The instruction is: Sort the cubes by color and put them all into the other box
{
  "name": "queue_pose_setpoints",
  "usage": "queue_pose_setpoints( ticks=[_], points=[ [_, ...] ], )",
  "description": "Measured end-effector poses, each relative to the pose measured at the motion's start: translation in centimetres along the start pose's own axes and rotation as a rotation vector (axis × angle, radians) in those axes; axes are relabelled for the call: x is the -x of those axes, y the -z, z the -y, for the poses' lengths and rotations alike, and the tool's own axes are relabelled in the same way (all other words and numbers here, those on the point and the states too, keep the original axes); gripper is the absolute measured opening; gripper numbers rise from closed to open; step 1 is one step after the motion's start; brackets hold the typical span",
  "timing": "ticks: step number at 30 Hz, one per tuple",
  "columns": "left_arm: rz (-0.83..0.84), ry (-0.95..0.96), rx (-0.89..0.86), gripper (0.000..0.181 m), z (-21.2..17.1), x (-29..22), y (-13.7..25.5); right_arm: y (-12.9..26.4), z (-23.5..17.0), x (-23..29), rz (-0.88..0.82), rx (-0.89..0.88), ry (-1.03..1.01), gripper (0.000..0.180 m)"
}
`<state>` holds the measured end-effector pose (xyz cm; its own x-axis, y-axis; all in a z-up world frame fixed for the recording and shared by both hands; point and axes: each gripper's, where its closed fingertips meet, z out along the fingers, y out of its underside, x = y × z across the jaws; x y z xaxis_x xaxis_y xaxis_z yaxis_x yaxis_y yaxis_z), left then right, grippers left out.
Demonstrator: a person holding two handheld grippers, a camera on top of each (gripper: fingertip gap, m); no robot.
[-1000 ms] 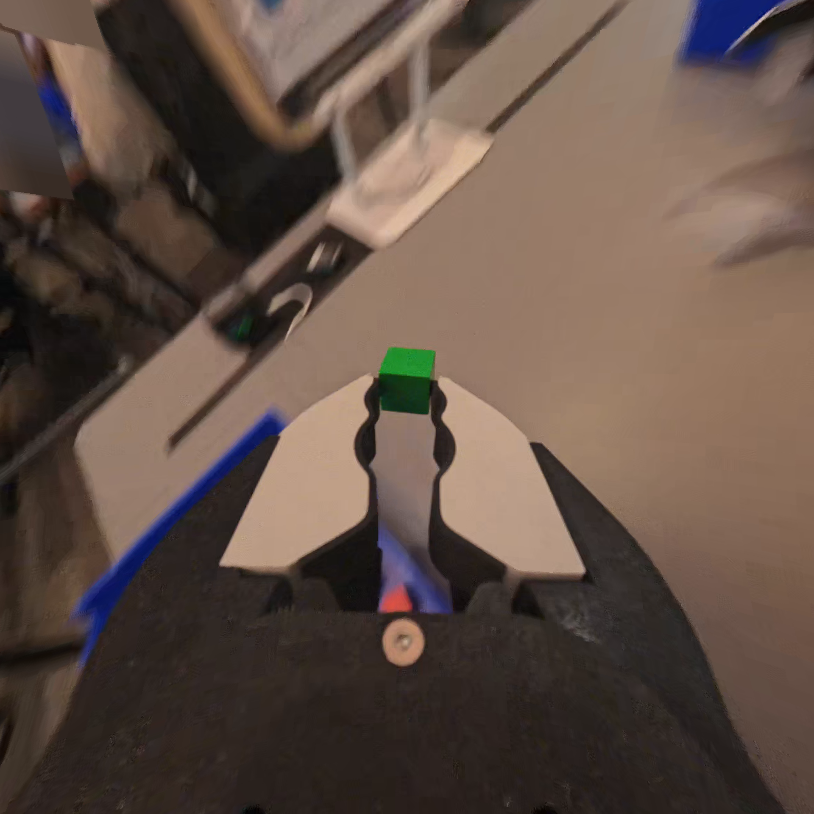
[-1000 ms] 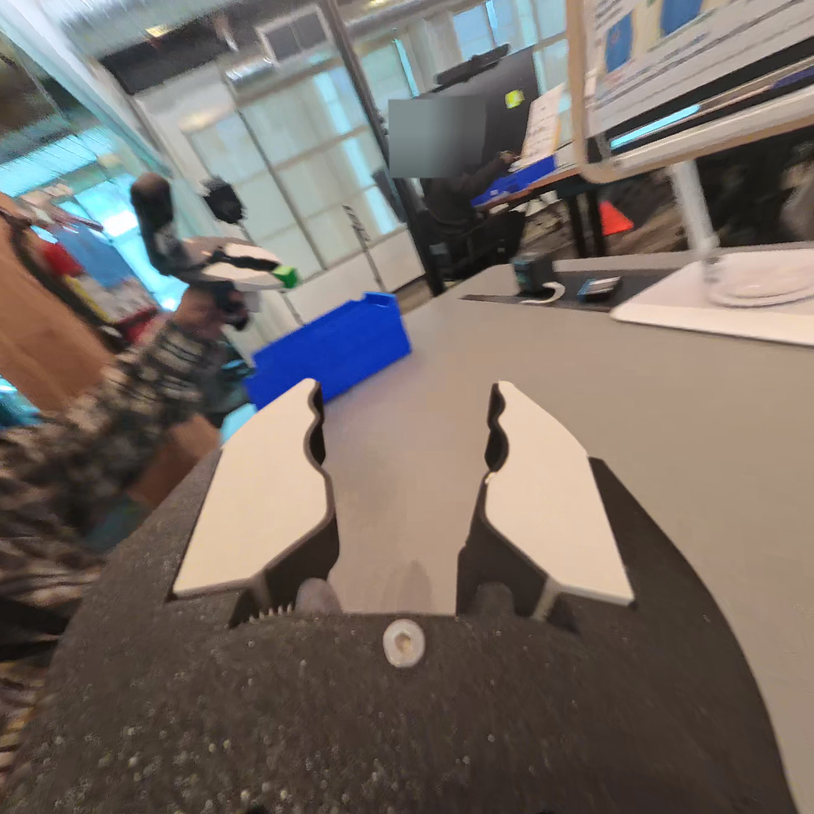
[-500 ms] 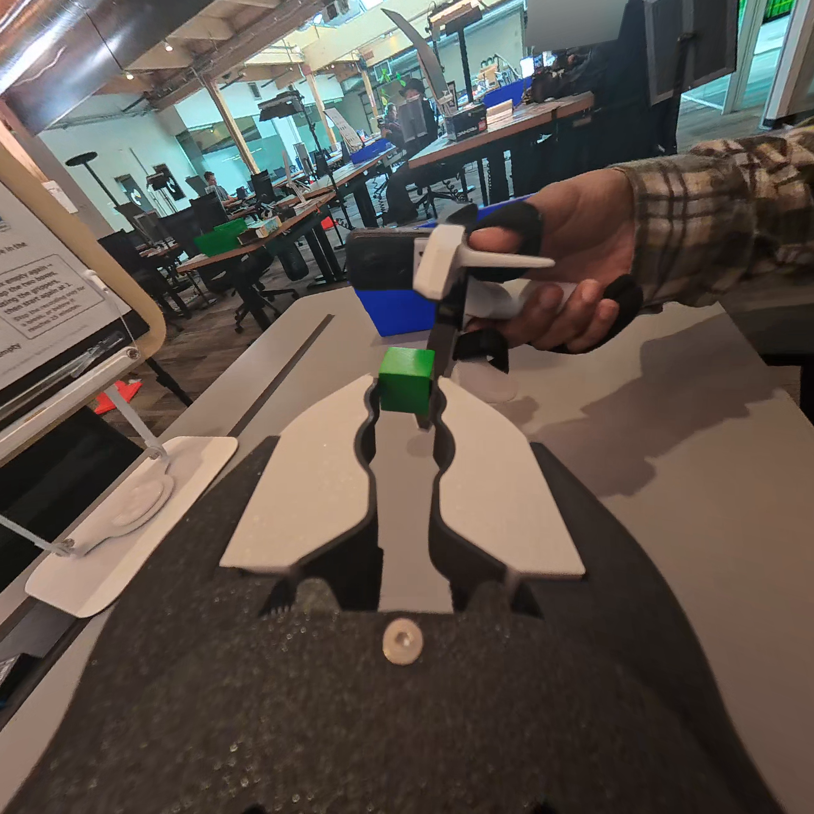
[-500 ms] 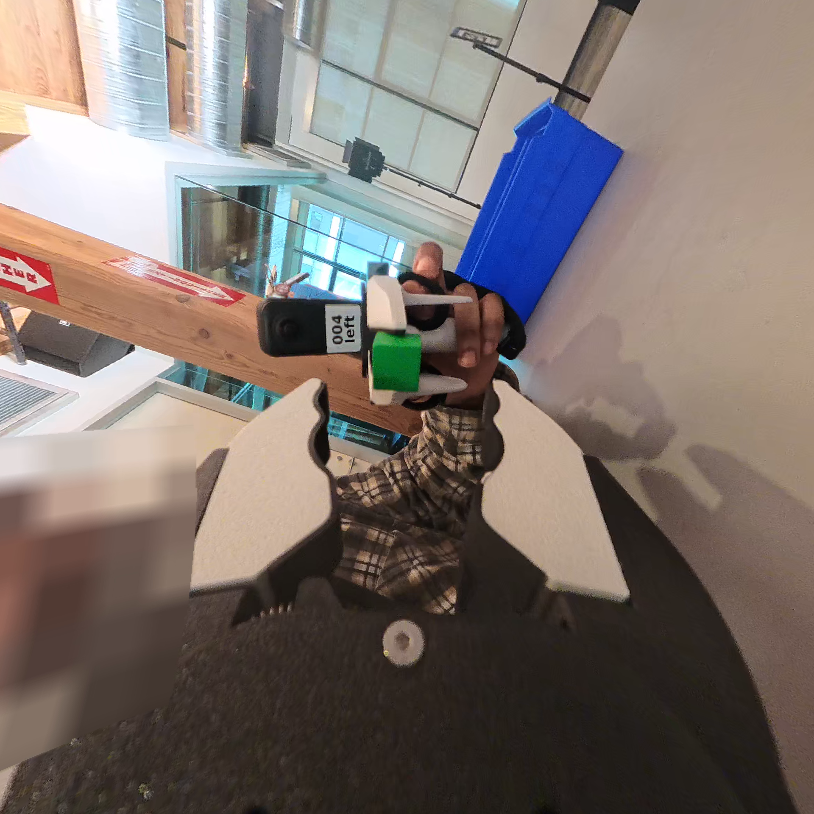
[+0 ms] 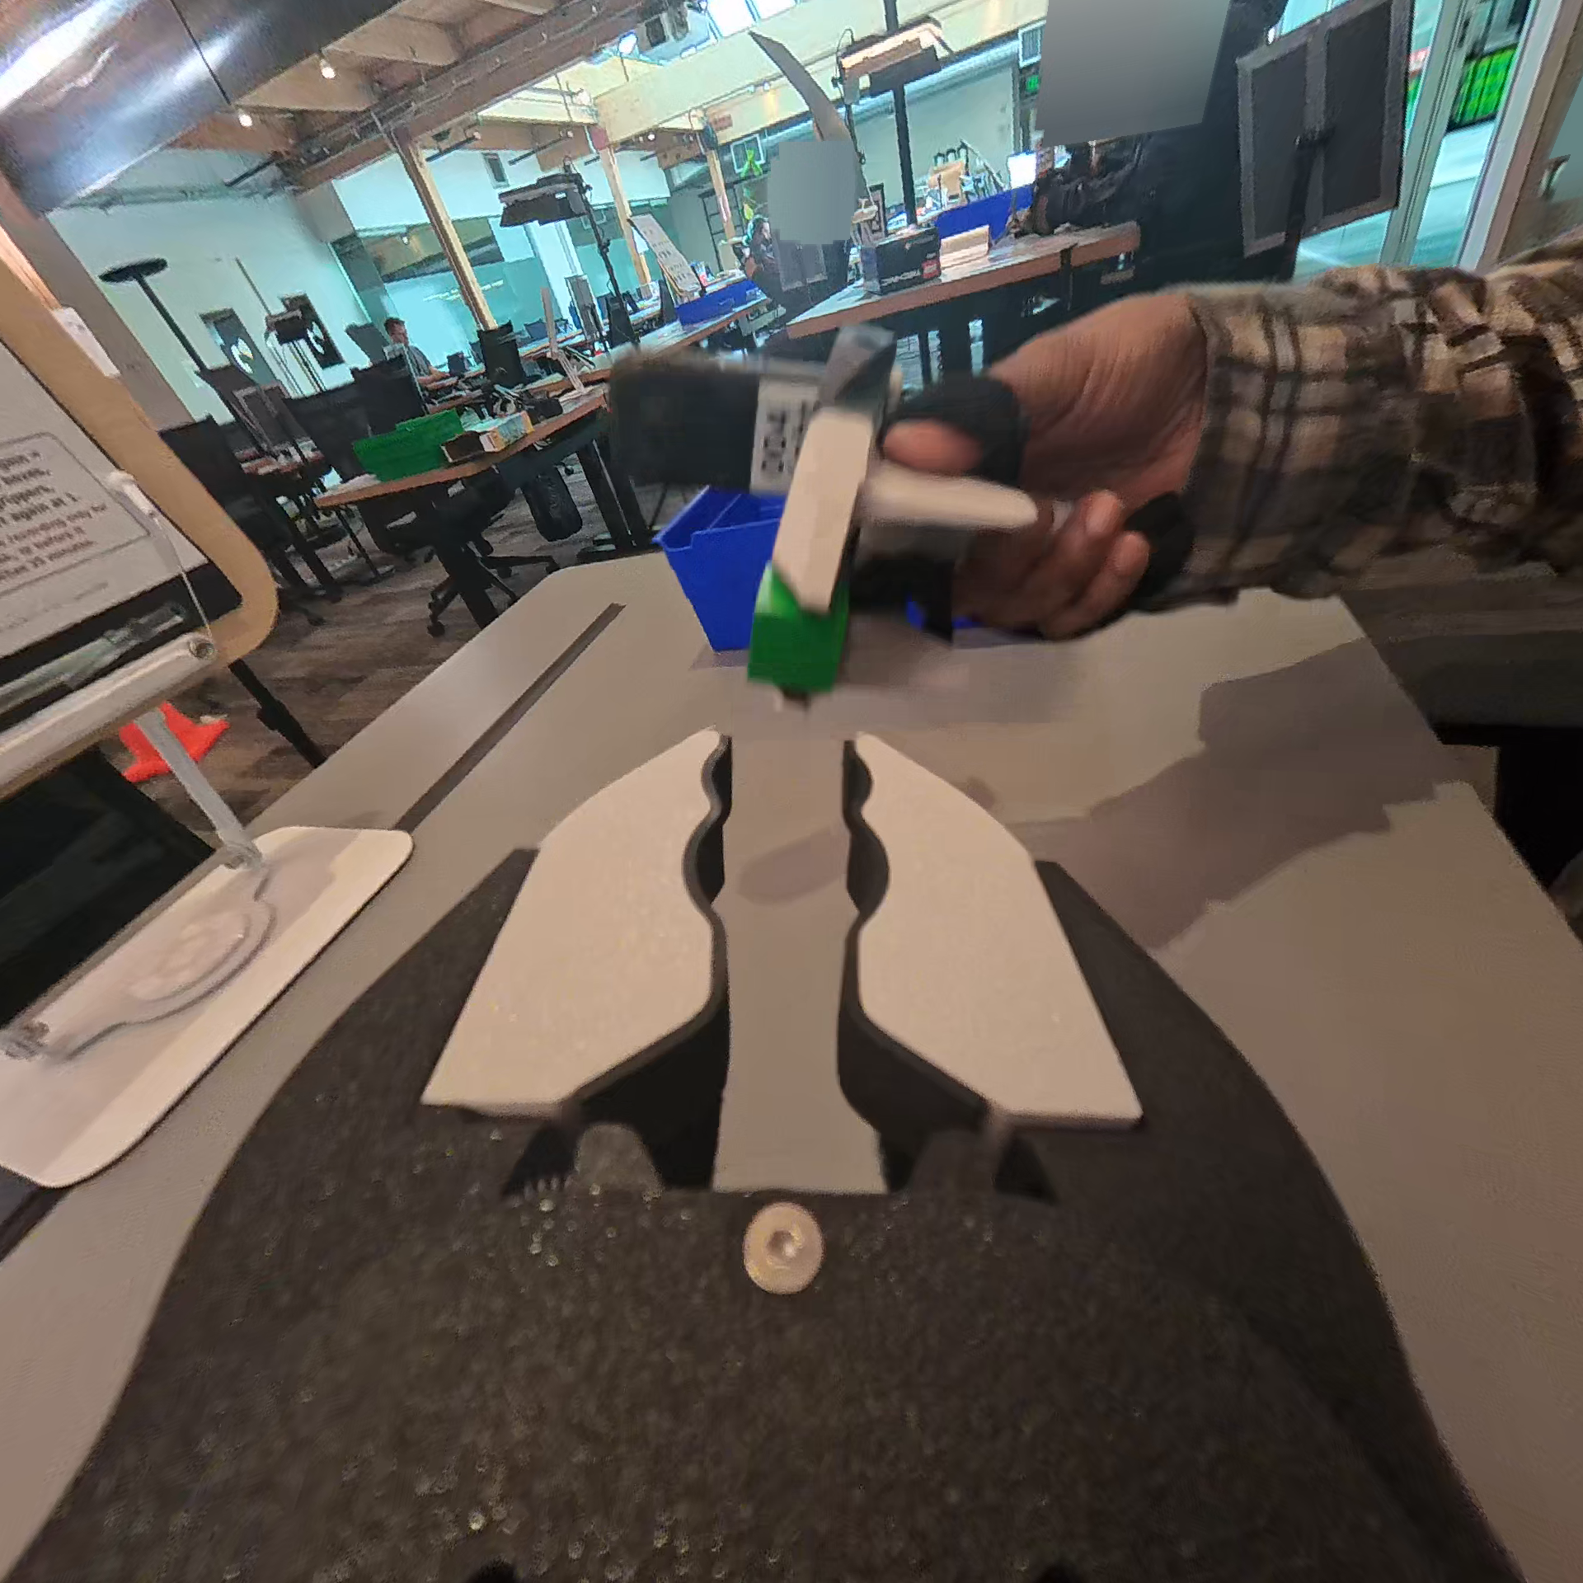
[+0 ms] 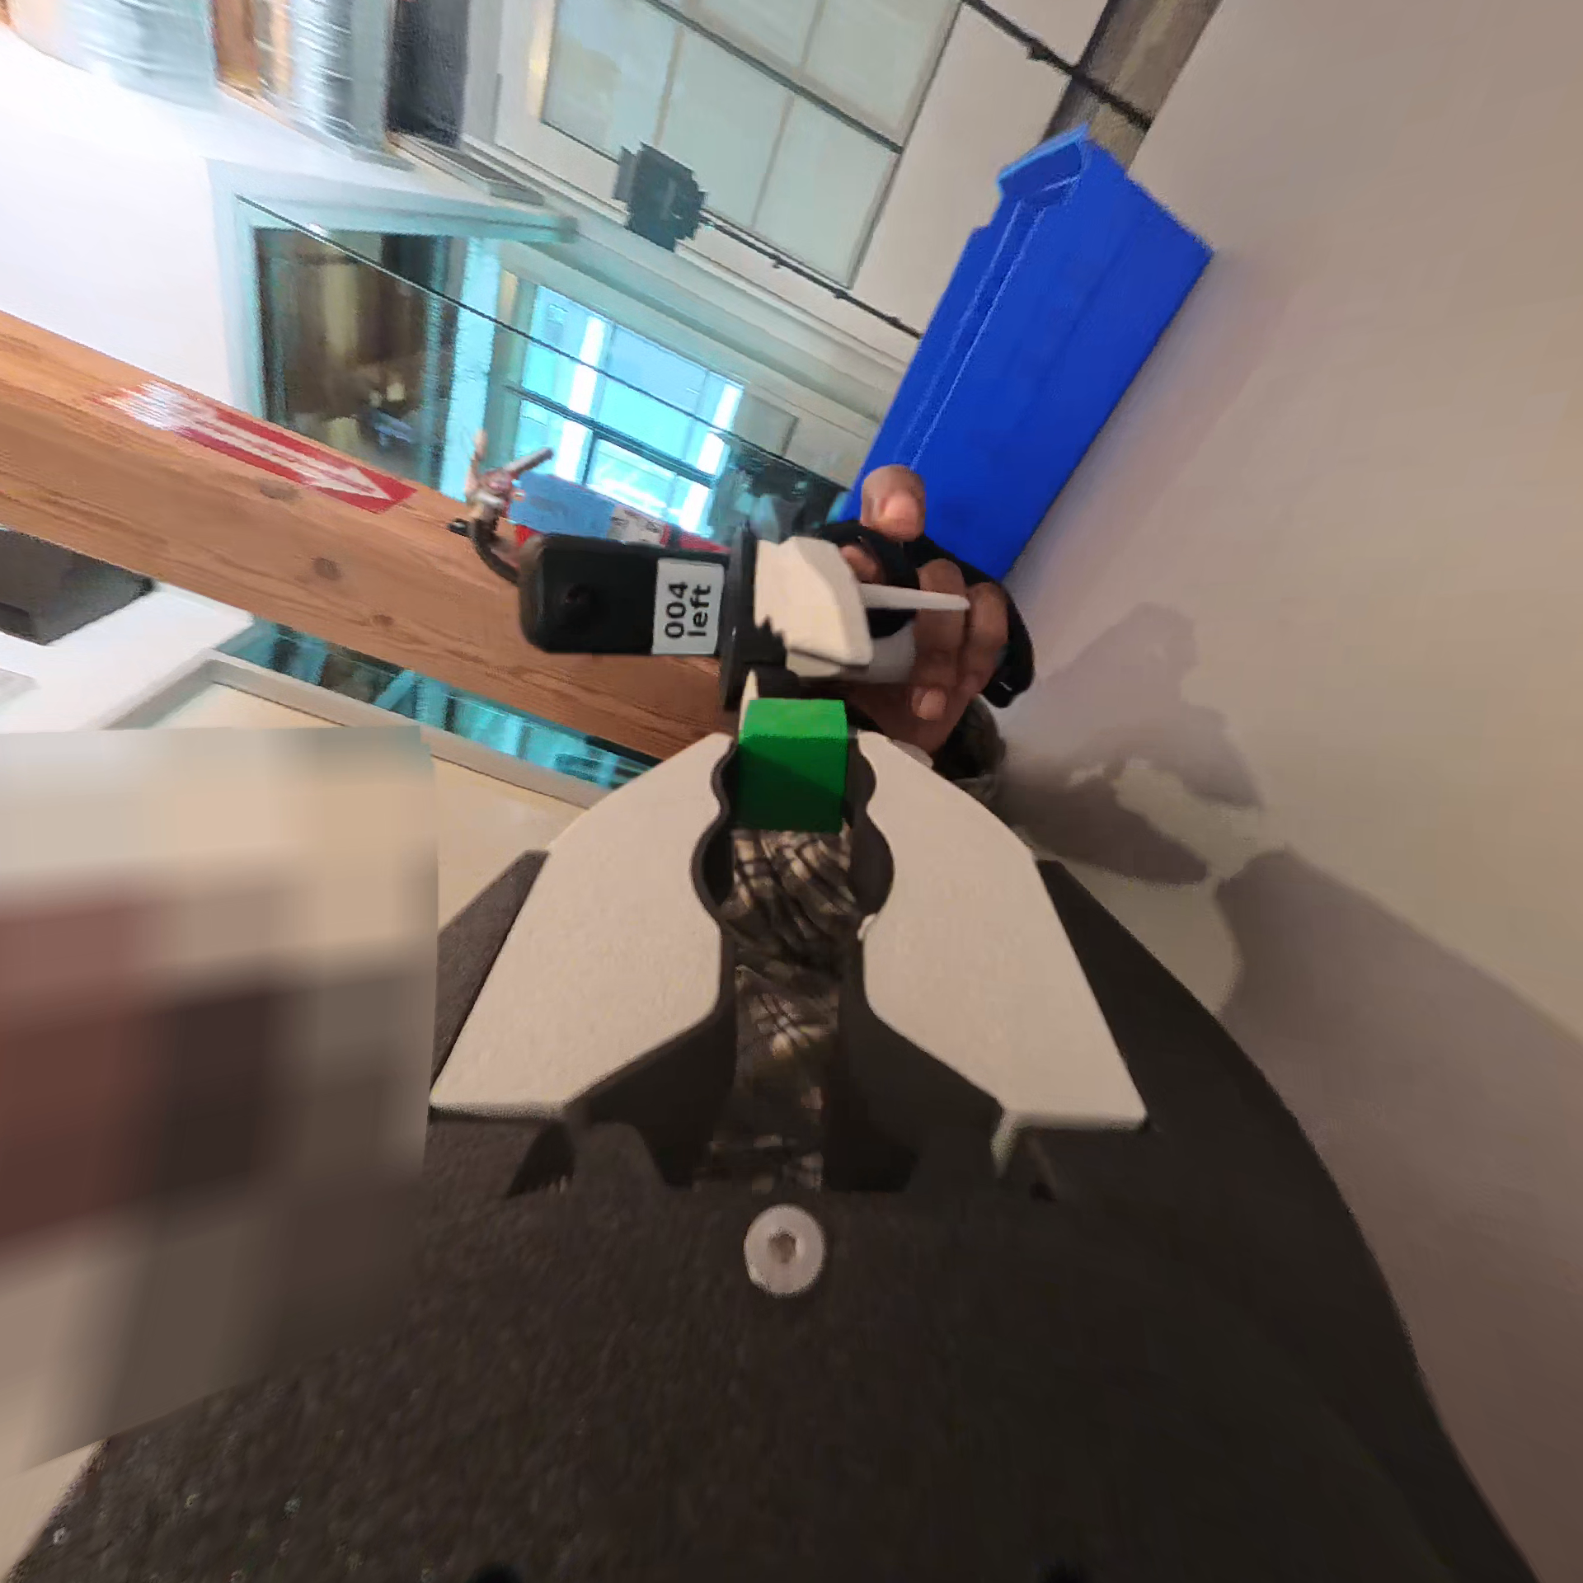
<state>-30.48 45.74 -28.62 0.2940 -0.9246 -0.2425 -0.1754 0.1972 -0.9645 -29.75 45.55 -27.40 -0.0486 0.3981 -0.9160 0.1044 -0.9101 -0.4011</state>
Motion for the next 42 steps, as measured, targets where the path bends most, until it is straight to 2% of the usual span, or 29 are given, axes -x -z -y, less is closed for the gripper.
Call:
queue_pose_setpoints(
  ticks=[2,4,8,11,14,20,23,32,34,37,40,42],
  points=[
    [-0.001,0.052,0.009,0.035,-0.6,0.0,0.0,3.8,0.7,0.5,-0.127,-0.011,0.057,0.022],
    [-0.013,0.089,0.022,0.041,-1.4,-0.2,-0.2,9.4,1.6,0.4,-0.347,-0.027,0.138,0.023],
    [-0.041,0.114,0.055,0.05,-2.2,-0.9,-0.9,24.8,2.4,-0.4,-0.92,-0.046,0.224,0.022],
    [-0.06,0.097,0.087,0.052,-2.8,-1.7,-1.5,35.8,0.4,-1.7,-1.309,0.007,0.147,0.023],
    [-0.064,0.079,0.134,0.053,-3.8,-2.1,-2.2,41.4,-3.0,-3.8,-1.433,0.066,-0.027,0.022],
    [-0.076,0.06,0.167,0.052,-4.7,-2.6,-2.7,45.3,-8.9,-7.1,-1.567,0.229,-0.276,0.023],
    [-0.082,0.071,0.172,0.052,-4.9,-2.6,-2.7,46.5,-10.1,-7.8,-1.619,0.264,-0.337,0.022],
    [-0.093,0.06,0.18,0.049,-4.9,-2.8,-2.5,47.6,-12.6,-10.3,-1.629,0.275,-0.467,0.022],
    [-0.095,0.058,0.18,0.049,-4.8,-2.8,-2.5,48.1,-12.9,-10.3,-1.652,0.276,-0.483,0.023],
    [-0.091,0.055,0.179,0.048,-4.7,-2.8,-2.4,48.5,-12.5,-9.7,-1.688,0.274,-0.471,0.04],
    [-0.089,0.055,0.173,0.048,-4.6,-2.7,-2.4,47.8,-11.4,-8.0,-1.69,0.275,-0.444,0.039],
    [-0.09,0.054,0.168,0.047,-4.5,-2.8,-2.4,46.9,-9.2,-5.7,-1.702,0.245,-0.369,0.041]
  ],
)
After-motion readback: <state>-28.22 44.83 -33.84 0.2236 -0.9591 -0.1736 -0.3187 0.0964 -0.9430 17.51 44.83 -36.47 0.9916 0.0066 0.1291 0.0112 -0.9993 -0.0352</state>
